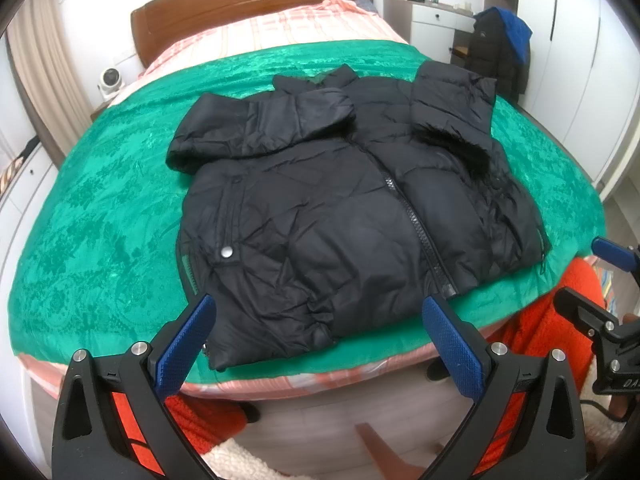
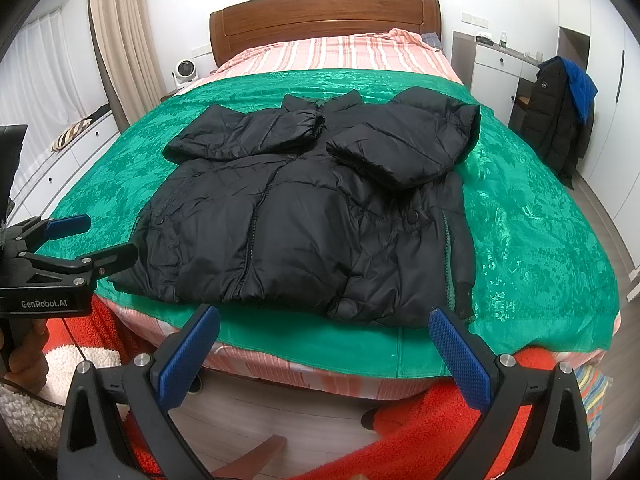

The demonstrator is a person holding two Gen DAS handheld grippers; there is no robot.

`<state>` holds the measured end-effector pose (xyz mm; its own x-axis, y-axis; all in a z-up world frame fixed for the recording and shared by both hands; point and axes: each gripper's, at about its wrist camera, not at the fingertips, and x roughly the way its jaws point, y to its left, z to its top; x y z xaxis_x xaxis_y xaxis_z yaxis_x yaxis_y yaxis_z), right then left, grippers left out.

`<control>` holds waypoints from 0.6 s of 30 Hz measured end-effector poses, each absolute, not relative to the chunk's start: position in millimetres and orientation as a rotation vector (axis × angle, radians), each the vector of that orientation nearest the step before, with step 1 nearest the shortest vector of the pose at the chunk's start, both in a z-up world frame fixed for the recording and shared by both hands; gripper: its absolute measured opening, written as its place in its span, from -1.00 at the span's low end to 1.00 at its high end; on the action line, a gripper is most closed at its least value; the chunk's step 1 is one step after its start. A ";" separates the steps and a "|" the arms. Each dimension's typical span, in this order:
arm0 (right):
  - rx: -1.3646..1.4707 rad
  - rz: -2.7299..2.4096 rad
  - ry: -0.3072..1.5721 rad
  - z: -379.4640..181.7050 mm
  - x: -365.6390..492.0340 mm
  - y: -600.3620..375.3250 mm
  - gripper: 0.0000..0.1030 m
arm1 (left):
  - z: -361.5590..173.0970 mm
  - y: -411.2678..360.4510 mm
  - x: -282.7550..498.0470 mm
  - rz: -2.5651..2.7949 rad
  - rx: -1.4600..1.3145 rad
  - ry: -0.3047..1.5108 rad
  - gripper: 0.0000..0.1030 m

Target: Fold large clothes

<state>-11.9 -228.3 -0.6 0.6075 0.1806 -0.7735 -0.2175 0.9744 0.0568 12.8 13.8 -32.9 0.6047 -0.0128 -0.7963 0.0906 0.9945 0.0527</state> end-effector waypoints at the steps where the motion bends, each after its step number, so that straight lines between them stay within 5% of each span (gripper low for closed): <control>1: -0.044 0.230 0.889 -0.6 -11.9 -228.4 1.00 | -32.9 13.8 12.7 -0.060 0.091 0.919 0.99; 18: -0.105 0.148 0.845 -4.8 -4.7 -265.9 1.00 | -56.3 43.4 30.5 0.005 0.088 0.963 0.99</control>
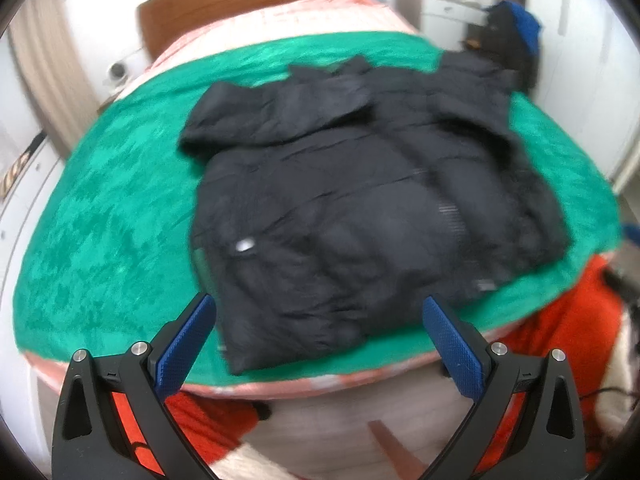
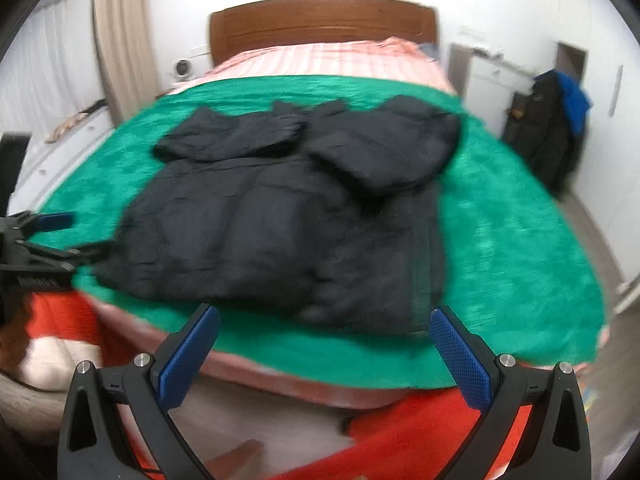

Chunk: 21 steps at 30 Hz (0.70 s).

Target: Fold large clothes

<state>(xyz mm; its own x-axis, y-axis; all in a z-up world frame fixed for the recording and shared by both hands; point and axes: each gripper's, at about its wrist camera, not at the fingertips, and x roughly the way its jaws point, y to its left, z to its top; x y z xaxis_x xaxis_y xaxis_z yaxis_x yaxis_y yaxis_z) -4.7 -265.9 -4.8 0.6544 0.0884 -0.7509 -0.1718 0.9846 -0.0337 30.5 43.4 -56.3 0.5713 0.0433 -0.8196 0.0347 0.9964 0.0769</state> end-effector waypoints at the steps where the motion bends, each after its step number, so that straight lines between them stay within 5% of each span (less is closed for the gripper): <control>1: -0.096 0.110 0.845 -6.7 -1.0 -279.0 1.00 | -68.9 65.9 39.9 0.029 0.027 1.006 0.99; 7: 0.122 0.033 0.996 -58.5 56.8 -373.1 1.00 | -149.9 146.5 77.7 0.033 -0.178 1.221 0.99; 14: 0.301 0.169 1.120 -125.5 100.7 -353.8 0.95 | -165.6 155.5 86.6 0.041 -0.161 1.226 1.00; 15: 0.305 0.163 1.110 -124.5 100.2 -354.6 0.73 | -163.5 155.9 85.6 0.057 -0.159 1.223 1.00; 16: 0.289 0.178 1.099 -120.9 99.0 -354.5 0.22 | -161.9 154.9 85.7 0.066 -0.153 1.223 1.00; 18: 0.229 0.162 1.074 -108.7 91.8 -358.6 -0.26 | -162.8 153.3 84.7 0.075 -0.136 1.224 1.00; 21: 0.216 0.151 1.075 -107.6 86.6 -369.3 -0.41 | -161.8 148.3 81.5 0.099 -0.112 1.220 1.00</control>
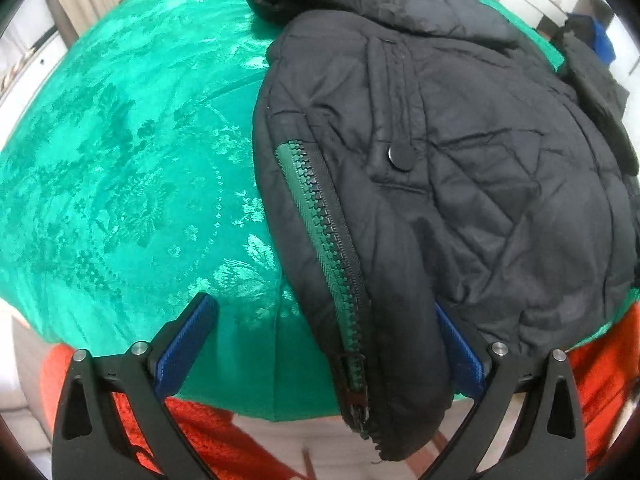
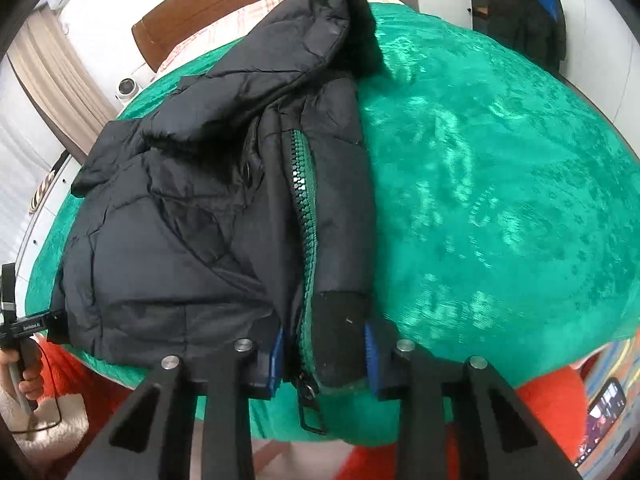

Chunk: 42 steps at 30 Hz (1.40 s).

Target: Fold large clothes

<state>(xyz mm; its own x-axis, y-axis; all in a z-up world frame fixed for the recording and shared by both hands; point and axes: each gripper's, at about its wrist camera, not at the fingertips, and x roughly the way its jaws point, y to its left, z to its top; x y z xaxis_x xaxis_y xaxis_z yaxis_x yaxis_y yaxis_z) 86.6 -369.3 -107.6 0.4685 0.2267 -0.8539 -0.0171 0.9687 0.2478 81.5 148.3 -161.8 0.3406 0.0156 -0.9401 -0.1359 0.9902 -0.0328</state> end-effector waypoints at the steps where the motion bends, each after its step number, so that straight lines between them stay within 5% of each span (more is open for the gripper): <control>1: 0.221 0.151 1.077 -112.4 89.5 -371.1 -0.41 | -159.9 148.2 86.3 0.107 -0.112 1.217 1.00; 25: 0.268 0.143 1.026 -125.1 88.6 -367.0 0.16 | -146.5 183.2 63.3 0.195 -0.267 1.064 0.99; 42: 0.274 0.143 1.025 -127.3 88.0 -368.5 0.24 | -167.6 174.9 61.2 0.181 -0.226 1.100 0.99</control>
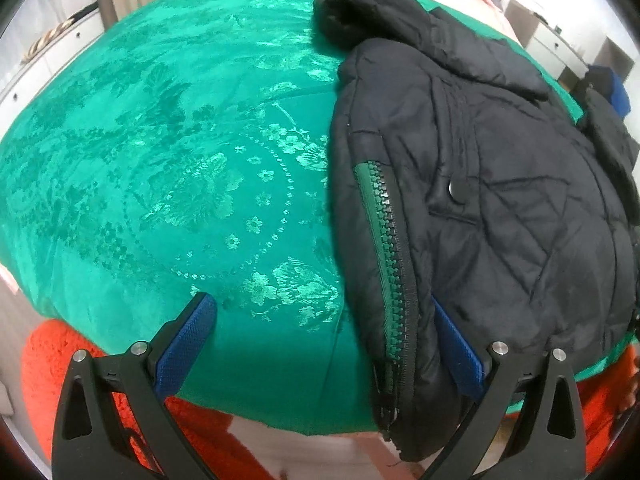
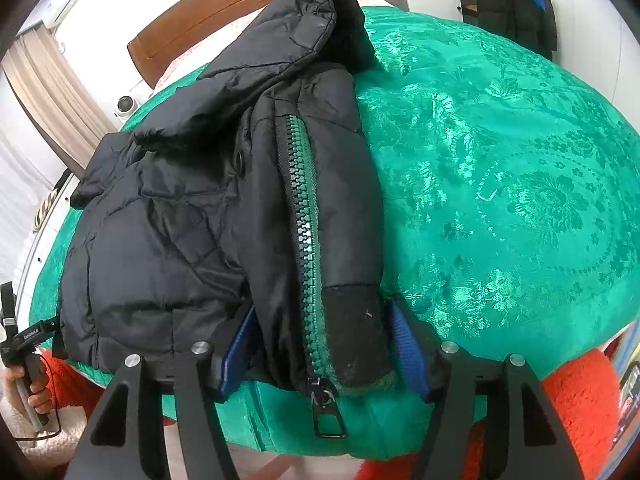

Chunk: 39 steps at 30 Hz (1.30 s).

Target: Fold large clothes

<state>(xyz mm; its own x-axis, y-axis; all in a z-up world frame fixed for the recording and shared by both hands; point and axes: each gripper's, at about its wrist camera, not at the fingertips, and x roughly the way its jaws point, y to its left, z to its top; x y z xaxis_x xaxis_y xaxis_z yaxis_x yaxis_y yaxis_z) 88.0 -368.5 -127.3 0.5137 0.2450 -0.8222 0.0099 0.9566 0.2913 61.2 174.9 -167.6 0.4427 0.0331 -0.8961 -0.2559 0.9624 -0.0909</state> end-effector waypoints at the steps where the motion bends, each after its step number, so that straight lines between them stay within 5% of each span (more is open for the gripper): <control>1: 0.273 0.143 1.025 -127.4 87.8 -368.4 0.24 | -167.9 173.7 60.1 0.183 -0.220 1.098 0.99; 13: 0.257 0.140 1.030 -127.6 86.9 -366.0 0.26 | -166.8 170.3 64.3 0.169 -0.212 1.136 0.96; 14: 0.251 0.151 1.032 -125.5 87.1 -365.3 0.18 | -164.9 169.5 63.8 0.151 -0.217 1.132 0.66; 15: 0.249 0.162 1.029 -122.1 87.0 -365.1 -0.20 | -162.3 168.3 63.3 0.113 -0.228 1.125 0.43; 16: 0.247 0.170 1.023 -117.2 86.4 -365.5 -0.35 | -156.7 161.4 62.2 0.039 -0.237 1.118 -0.23; 17: 0.244 0.174 1.021 -111.5 85.6 -365.7 -0.40 | -153.2 155.0 62.2 0.000 -0.229 1.120 -0.64; 20: 0.250 0.187 1.001 -92.3 78.9 -369.8 -0.47 | -139.3 136.0 60.6 0.013 -0.108 1.119 -0.73; 27: 0.288 0.150 1.120 -132.6 81.8 -374.5 -0.46 | -159.9 140.6 67.8 0.028 -0.101 1.170 -0.67; 29: 0.262 0.139 1.106 -128.4 81.9 -371.1 -0.40 | -155.9 135.5 67.5 0.046 -0.059 1.171 -0.50; 34: 0.314 0.094 1.077 -118.9 65.8 -388.1 0.27 | -106.5 133.3 58.8 0.075 -0.017 1.115 0.14; 39: 0.261 0.045 0.993 -96.9 40.4 -391.5 0.32 | -27.2 114.9 84.6 0.039 0.112 0.897 0.81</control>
